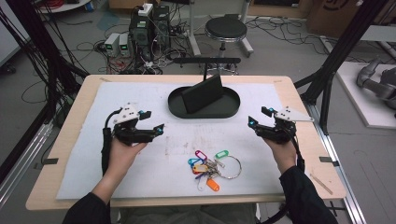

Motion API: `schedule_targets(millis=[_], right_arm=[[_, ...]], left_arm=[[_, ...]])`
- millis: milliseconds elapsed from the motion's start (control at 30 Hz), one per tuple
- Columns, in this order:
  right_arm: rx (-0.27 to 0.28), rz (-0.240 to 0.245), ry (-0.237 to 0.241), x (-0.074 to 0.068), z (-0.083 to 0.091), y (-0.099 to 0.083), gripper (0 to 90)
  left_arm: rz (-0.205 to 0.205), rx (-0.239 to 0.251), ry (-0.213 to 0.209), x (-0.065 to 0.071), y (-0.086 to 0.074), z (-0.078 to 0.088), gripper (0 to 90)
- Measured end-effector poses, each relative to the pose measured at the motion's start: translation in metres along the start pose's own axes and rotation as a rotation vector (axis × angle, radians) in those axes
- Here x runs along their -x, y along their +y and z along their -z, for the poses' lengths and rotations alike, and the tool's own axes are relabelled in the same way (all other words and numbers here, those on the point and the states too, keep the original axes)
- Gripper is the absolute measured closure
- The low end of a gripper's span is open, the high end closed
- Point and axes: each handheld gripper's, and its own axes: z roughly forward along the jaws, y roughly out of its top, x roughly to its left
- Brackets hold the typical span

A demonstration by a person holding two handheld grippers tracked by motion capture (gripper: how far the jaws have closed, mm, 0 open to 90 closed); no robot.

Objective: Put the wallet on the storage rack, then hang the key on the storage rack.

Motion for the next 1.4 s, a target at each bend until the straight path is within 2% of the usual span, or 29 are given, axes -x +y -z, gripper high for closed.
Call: schedule_targets(millis=[100,167,233,333,567,633,767,1000,1133,1267,1333,1400], right_arm=[[0.002,-0.022,-0.005,-0.003,0.007,-0.004,31.1],[0.001,-0.019,-0.005,-0.004,0.010,-0.007,31.1],[0.002,-0.026,-0.005,-0.004,0.011,-0.012,31.0],[-0.009,-0.033,-0.012,-0.002,0.010,-0.015,30.8],[-0.009,-0.042,-0.031,0.005,0.002,-0.017,29.7],[-0.013,-0.045,-0.035,0.006,0.000,-0.018,29.7],[-0.016,-0.035,-0.040,0.004,0.000,-0.018,29.6],[-0.012,-0.034,-0.015,0.001,0.004,-0.018,29.2],[-0.024,-0.016,0.004,0.000,0.006,-0.020,29.3],[-0.044,-0.007,0.047,-0.002,0.008,-0.024,30.4],[-0.059,0.001,0.061,-0.004,0.009,-0.026,35.6],[-0.083,0.006,0.087,-0.007,0.009,-0.027,36.0]], left_arm=[[0.007,0.012,0.008,-0.002,-0.009,0.013,26.1],[0.012,0.023,0.016,-0.003,-0.017,0.022,26.0],[0.017,0.026,0.037,-0.004,-0.025,0.027,26.0],[0.033,0.015,0.044,-0.007,-0.033,0.030,26.0],[0.024,0.006,0.055,-0.005,-0.038,0.034,25.9],[0.010,0.000,0.062,-0.002,-0.038,0.035,25.9],[0.015,0.005,0.058,-0.001,-0.039,0.036,25.9],[0.027,0.006,0.060,-0.005,-0.040,0.033,25.9],[0.037,0.002,0.067,-0.009,-0.041,0.032,25.9],[0.054,0.001,0.073,-0.012,-0.042,0.030,25.9],[0.054,0.002,0.086,-0.014,-0.042,0.030,25.9],[0.057,0.003,0.089,-0.015,-0.042,0.029,25.9]])
